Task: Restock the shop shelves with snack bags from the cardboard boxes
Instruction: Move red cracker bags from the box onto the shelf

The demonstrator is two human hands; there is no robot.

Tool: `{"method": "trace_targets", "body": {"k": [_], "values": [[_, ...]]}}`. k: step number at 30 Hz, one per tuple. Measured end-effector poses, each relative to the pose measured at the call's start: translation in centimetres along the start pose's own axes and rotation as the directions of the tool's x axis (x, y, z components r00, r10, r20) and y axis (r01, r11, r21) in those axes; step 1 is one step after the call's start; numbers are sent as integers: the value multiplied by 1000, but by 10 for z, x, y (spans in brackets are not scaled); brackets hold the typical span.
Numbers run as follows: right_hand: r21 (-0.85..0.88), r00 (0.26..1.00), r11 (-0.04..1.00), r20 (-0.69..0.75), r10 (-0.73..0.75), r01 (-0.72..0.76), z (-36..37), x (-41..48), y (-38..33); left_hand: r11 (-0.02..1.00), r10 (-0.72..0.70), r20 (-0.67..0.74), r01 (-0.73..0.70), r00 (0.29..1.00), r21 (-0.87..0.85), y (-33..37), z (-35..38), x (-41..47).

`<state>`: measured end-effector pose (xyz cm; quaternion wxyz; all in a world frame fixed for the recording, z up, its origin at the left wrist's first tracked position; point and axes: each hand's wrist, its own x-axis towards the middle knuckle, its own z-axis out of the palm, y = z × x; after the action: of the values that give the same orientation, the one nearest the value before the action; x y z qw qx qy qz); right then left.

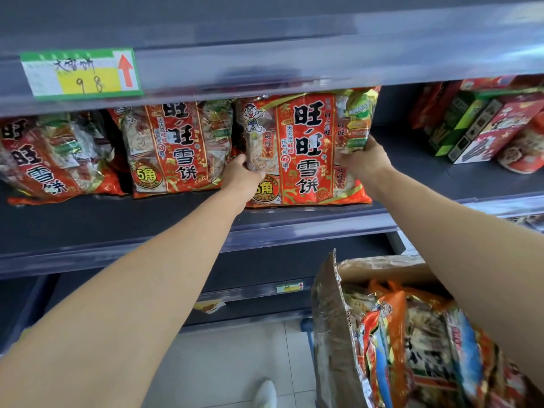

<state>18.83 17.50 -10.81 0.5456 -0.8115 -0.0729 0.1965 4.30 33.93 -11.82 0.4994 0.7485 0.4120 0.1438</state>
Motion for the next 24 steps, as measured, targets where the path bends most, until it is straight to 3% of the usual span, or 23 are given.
{"method": "trace_targets", "body": {"k": [7,13,19,24], "values": [[-272,997,960,-71,43,-60,5,1,-3,994,0,-39,4,999,114,5,3,19],[-142,993,984,-40,-113,106,20,6,-9,999,5,-67,-2,998,40,4,6,36],[62,991,997,120,-62,55,24,-2,-12,999,45,-43,-44,998,10,9,10,49],[19,979,999,199,-41,38,27,3,-18,999,32,-46,-32,998,-3,10,7,60]]}}
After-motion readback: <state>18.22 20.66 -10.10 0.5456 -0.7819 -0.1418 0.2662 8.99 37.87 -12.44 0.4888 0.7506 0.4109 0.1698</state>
